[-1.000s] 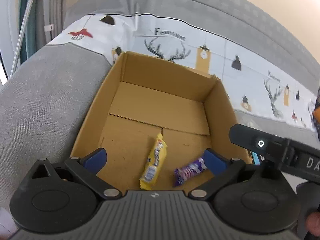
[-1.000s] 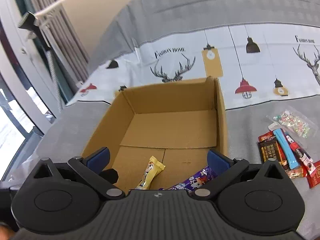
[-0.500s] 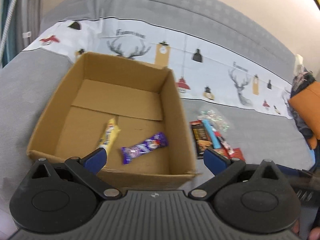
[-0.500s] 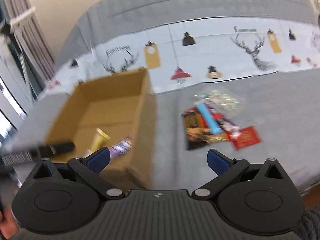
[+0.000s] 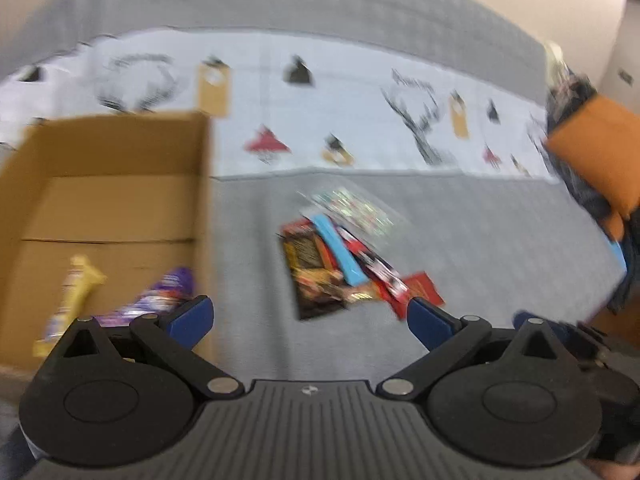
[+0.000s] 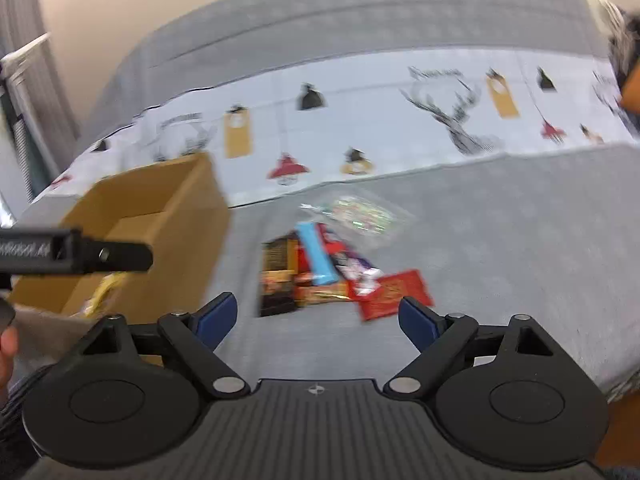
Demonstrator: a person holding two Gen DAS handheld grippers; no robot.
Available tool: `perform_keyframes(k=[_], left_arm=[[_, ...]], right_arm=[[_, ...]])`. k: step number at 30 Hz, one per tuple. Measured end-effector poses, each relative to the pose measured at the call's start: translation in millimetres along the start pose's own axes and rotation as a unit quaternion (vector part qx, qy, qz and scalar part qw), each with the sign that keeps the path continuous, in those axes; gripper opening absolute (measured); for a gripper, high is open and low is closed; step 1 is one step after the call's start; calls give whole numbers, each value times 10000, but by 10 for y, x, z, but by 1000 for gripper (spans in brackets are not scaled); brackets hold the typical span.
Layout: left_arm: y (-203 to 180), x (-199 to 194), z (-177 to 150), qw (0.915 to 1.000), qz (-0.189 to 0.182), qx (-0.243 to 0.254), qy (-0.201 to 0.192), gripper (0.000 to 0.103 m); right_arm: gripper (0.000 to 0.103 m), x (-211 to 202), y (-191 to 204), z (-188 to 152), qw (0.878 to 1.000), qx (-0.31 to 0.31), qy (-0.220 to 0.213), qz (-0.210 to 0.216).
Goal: Organize snacks
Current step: 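Grasp the dark biscuit pack with the left tool while the right grasps the red packet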
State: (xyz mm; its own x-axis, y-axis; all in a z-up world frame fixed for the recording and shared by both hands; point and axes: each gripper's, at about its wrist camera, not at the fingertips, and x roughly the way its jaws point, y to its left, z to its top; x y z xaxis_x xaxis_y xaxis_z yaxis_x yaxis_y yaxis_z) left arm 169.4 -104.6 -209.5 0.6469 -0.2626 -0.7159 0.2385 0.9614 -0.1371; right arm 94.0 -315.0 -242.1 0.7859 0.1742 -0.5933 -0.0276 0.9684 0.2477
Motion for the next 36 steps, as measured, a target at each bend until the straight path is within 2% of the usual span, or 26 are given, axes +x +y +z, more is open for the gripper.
perform_keyframes(k=[3, 6, 7, 9, 10, 11, 14, 18, 20, 23, 24, 26, 27, 28, 29, 30, 33, 36], left_arm=[[-161, 381, 31, 9996, 73, 232, 127, 103], [-203, 814, 70, 9992, 219, 196, 266, 103], [-198, 936, 80, 9990, 288, 168, 292, 103], [-291, 1161, 98, 9969, 575, 500, 201, 103], [-312, 1266, 116, 9960, 647, 557, 277, 103], [-314, 1369, 129, 9957, 665, 527, 384, 103], [-253, 1660, 164, 9959, 631, 289, 588, 103], [-32, 2045, 126, 9916, 787, -156, 1018, 103], [118, 2076, 99, 9927, 616, -506, 909, 103], [91, 2118, 109, 9929, 669, -82, 978, 103], [63, 2132, 96, 9923, 730, 96, 998, 100], [24, 2096, 66, 9922, 788, 297, 923, 91], [21, 2050, 63, 9930, 735, 302, 870, 78], [22, 2003, 66, 9933, 740, 310, 835, 63], [39, 1982, 73, 9934, 736, 278, 832, 57], [67, 1941, 74, 9936, 725, 204, 840, 47], [163, 1801, 50, 9948, 508, -87, 883, 44], [170, 1665, -5, 9949, 487, -69, 885, 44]], right_arm=[[86, 200, -314, 2, 9998, 186, 62, -77], [82, 433, -562, 26, 9991, 352, 233, 40], [82, 539, -628, 29, 9988, 374, 321, 22], [81, 753, -706, 10, 9980, 374, 517, -4], [80, 874, -737, -6, 9971, 394, 658, 8], [76, 961, -758, -21, 9959, 418, 798, -5], [76, 1189, -725, 12, 9956, 178, 920, -74], [82, 1450, -648, 47, 9944, -417, 953, -205], [83, 1578, -660, 26, 9927, -463, 1111, -88], [97, 1648, -548, -35, 9893, -950, 1104, -66], [101, 1673, -498, -73, 9870, -1153, 1113, -75], [101, 1700, -414, -152, 9817, -1590, 1034, -158], [97, 1705, -424, -151, 9823, -1580, 998, -88], [92, 1698, -450, -131, 9841, -1496, 959, -58], [74, 1679, -471, -109, 9851, -1470, 889, -108], [68, 1650, -508, -77, 9863, -1413, 831, -171], [67, 1602, -594, -40, 9881, -1238, 894, -176], [67, 1538, -619, -54, 9874, -1259, 926, -232]])
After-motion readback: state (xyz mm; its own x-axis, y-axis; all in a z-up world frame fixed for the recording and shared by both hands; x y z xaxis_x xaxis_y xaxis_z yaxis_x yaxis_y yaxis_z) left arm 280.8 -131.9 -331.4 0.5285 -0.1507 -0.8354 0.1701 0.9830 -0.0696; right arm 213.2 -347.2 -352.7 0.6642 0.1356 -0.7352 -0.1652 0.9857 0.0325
